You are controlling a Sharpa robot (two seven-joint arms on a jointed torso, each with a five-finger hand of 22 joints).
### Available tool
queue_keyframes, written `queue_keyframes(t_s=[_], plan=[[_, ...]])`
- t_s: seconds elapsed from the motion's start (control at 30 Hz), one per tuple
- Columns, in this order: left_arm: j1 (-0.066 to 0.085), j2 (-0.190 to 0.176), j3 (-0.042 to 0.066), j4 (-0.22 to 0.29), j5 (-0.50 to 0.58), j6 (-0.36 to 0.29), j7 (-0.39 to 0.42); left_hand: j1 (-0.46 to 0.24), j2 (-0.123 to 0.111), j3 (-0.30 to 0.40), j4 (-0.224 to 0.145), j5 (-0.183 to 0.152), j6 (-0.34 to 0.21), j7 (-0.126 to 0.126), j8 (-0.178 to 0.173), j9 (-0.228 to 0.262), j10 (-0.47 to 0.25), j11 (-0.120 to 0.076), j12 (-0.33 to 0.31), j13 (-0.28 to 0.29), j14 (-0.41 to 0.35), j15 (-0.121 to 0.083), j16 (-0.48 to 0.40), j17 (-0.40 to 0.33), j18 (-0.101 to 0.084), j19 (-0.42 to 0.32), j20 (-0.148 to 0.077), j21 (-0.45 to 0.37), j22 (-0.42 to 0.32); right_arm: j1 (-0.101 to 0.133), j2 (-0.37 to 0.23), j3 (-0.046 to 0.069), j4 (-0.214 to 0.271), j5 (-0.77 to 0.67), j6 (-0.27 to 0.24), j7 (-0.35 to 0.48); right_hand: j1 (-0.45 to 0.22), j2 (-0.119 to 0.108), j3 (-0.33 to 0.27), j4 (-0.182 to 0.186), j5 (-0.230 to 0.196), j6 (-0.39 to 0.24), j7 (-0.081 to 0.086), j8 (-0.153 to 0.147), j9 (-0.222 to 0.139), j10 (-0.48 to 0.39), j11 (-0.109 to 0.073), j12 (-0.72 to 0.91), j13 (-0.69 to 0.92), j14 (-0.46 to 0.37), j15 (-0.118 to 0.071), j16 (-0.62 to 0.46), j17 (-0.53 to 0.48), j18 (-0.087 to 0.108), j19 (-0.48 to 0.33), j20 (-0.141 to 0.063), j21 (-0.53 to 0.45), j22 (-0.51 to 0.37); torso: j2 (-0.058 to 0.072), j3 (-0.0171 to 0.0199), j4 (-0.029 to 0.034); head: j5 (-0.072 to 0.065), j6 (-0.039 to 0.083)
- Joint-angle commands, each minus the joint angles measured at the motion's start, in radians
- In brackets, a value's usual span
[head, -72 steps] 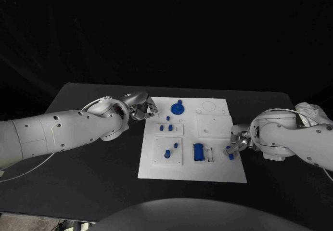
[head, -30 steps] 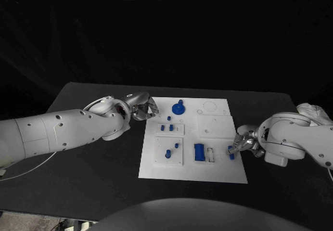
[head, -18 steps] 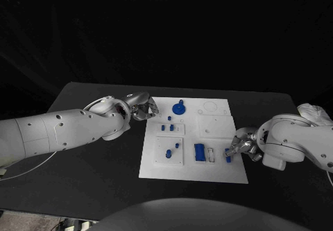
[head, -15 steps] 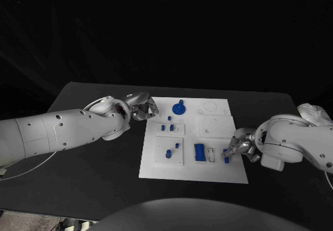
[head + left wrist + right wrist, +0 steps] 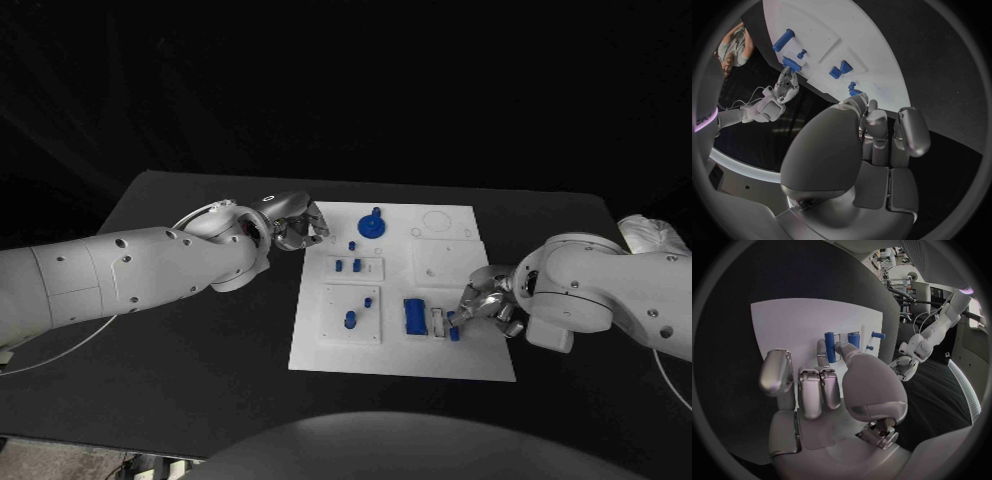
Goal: Assemble the parts on the task board
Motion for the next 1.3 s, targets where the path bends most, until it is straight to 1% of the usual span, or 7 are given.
queue_keyframes(t_s=[0.03, 0.27, 0.47, 0.63, 1.1, 1.23, 1.3], plan=[[0.0, 0.001, 0.001, 0.003, 0.003, 0.012, -0.004, -0.006, 0.006, 0.008, 0.0, 0.006, 0.006, -0.001, 0.005, 0.001, 0.008, -0.001, 0.004, 0.001, -0.001, 0.003, 0.0, -0.001, 0.01, -0.005, 0.001, -0.001, 0.166, 0.002, 0.007, 0.0, -0.008, 0.036, 0.033, -0.047, -0.01, -0.003, 0.07, -0.061, -0.003, 0.003, -0.007, 0.0, 0.0, 0.104, -0.002, 0.004, 0.263, 0.104, 0.0, 0.003, 0.264, 0.014, -0.002, -0.001, -0.005, 0.125, 0.001, 0.0, 0.0, 0.003, 0.0], [0.0, 0.001, 0.001, 0.003, 0.003, 0.016, -0.008, -0.006, 0.006, 0.008, 0.0, 0.006, 0.005, -0.001, 0.005, 0.001, 0.007, 0.0, 0.004, 0.001, -0.002, 0.003, 0.0, -0.001, 0.011, -0.006, 0.001, -0.003, 0.165, 0.005, 0.018, 0.0, -0.021, 0.049, 0.037, -0.042, -0.01, -0.003, 0.071, -0.062, -0.004, 0.002, -0.007, 0.0, 0.0, 0.104, -0.002, 0.004, 0.263, 0.104, 0.0, 0.003, 0.264, 0.014, -0.003, -0.001, -0.007, 0.124, 0.001, 0.0003, -0.0009, 0.006, 0.0], [0.0, 0.002, 0.001, 0.002, 0.003, 0.018, -0.01, -0.006, 0.006, 0.008, 0.0, 0.006, 0.005, -0.001, 0.005, 0.001, 0.007, 0.0, 0.004, 0.001, -0.002, 0.003, 0.0, -0.001, 0.011, -0.006, 0.001, -0.003, 0.165, 0.006, 0.026, 0.0, -0.034, 0.06, 0.035, -0.035, -0.01, -0.003, 0.071, -0.062, -0.004, 0.002, -0.007, -0.001, 0.0, 0.104, -0.002, 0.004, 0.263, 0.104, 0.0, 0.003, 0.264, 0.015, -0.003, -0.001, -0.008, 0.124, 0.0, -0.0001, -0.0014, 0.004, 0.0], [0.0, 0.003, 0.001, 0.002, 0.003, 0.02, -0.012, -0.007, 0.005, 0.008, 0.0, 0.007, 0.004, -0.001, 0.005, 0.001, 0.006, 0.0, 0.004, 0.001, -0.003, 0.003, -0.002, -0.004, 0.011, -0.006, 0.002, -0.004, 0.165, 0.006, 0.033, 0.0, -0.045, 0.064, 0.031, -0.031, -0.011, -0.002, 0.073, -0.063, -0.005, 0.001, -0.006, -0.001, 0.0, 0.104, -0.002, 0.004, 0.263, 0.104, 0.0, 0.003, 0.264, 0.015, -0.004, -0.001, -0.01, 0.124, 0.0, 0.0, -0.0002, 0.003, 0.0], [0.0, 0.004, 0.001, 0.0, 0.003, 0.023, -0.013, -0.007, 0.005, 0.008, 0.0, 0.007, 0.004, -0.001, 0.005, 0.001, 0.006, 0.0, 0.004, 0.001, -0.003, 0.003, -0.002, -0.004, 0.011, -0.006, 0.002, -0.004, 0.165, 0.006, 0.046, 0.0, -0.057, 0.077, 0.029, -0.024, -0.029, -0.001, 0.076, -0.061, -0.034, -0.005, -0.004, -0.004, 0.003, 0.104, 0.0, 0.004, 0.263, 0.104, 0.003, 0.003, 0.264, 0.015, -0.006, 0.0, -0.018, 0.123, 0.0, -0.0001, -0.0005, 0.005, 0.0], [-0.003, 0.004, 0.001, -0.001, 0.003, 0.025, -0.013, -0.007, 0.005, 0.008, 0.0, 0.007, 0.004, 0.0, 0.005, 0.001, 0.006, 0.0, 0.003, 0.001, -0.003, 0.003, -0.003, -0.006, 0.011, -0.007, 0.002, -0.005, 0.165, 0.006, 0.049, 0.0, -0.059, 0.079, 0.03, -0.026, -0.035, -0.001, 0.077, -0.061, -0.048, -0.007, -0.003, -0.004, 0.004, 0.104, 0.001, 0.004, 0.263, 0.104, 0.003, 0.003, 0.264, 0.016, -0.006, 0.0, -0.021, 0.122, 0.0, -0.0001, -0.0005, 0.005, 0.0], [-0.004, 0.004, 0.001, -0.002, 0.003, 0.026, -0.013, -0.007, 0.005, 0.008, 0.0, 0.007, 0.004, 0.0, 0.005, 0.001, 0.006, 0.0, 0.003, 0.001, -0.003, 0.003, -0.003, -0.006, 0.011, -0.007, 0.002, -0.005, 0.165, 0.006, 0.05, 0.0, -0.06, 0.08, 0.032, -0.027, -0.041, -0.001, 0.077, -0.06, -0.067, -0.008, -0.003, -0.005, 0.004, 0.104, 0.001, 0.004, 0.263, 0.104, 0.004, 0.003, 0.264, 0.016, -0.007, 0.001, -0.024, 0.122, 0.0, 0.0001, -0.0005, 0.005, 0.0]])
